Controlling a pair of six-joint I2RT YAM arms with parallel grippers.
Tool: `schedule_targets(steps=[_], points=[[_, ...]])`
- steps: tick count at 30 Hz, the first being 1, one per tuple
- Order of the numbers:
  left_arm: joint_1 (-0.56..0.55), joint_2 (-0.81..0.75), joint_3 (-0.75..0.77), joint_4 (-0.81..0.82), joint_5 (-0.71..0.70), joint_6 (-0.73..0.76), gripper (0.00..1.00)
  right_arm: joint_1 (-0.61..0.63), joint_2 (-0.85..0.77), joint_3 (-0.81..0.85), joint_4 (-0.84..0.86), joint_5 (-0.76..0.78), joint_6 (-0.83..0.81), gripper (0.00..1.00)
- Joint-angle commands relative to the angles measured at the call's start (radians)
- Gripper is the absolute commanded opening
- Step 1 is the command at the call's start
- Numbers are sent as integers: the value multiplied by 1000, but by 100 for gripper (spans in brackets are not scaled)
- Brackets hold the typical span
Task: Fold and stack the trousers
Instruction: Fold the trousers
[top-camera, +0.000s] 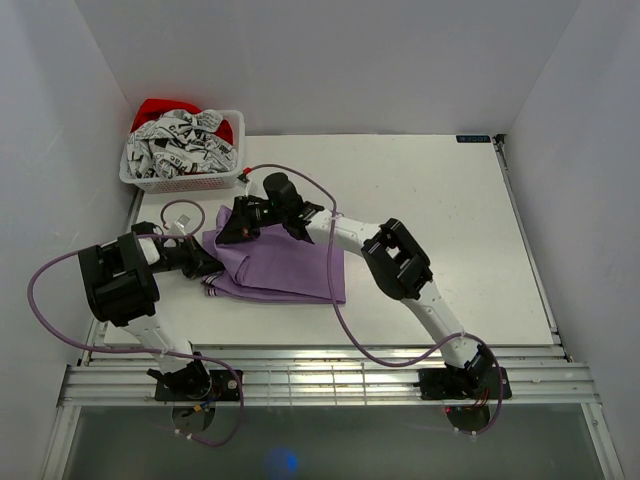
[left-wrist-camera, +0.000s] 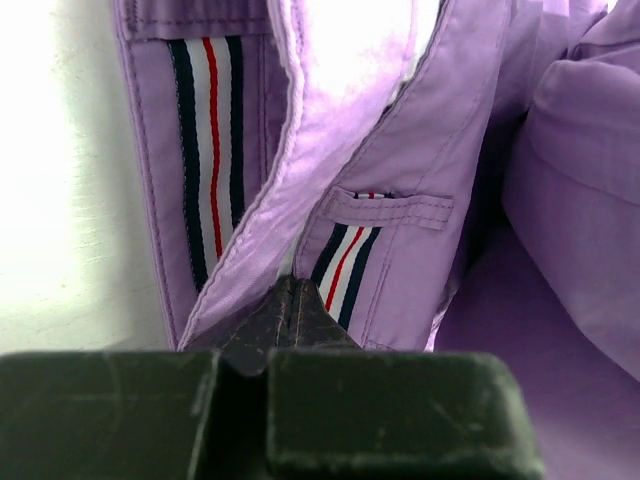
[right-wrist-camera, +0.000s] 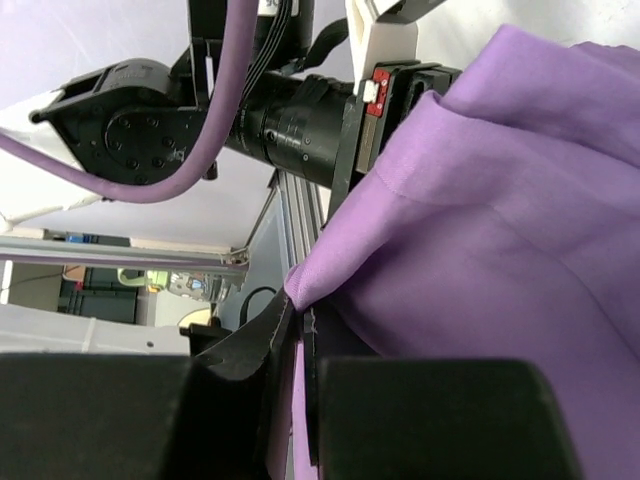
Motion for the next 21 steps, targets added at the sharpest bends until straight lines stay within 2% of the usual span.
schedule_targets(steps=[1,21], points=[[-5,11,-21,20,-7,4,0,12,-2,67,105,52,47,8],[-5,31,-44,53,-12,-15,0,66,100,72,88,119,161,8]])
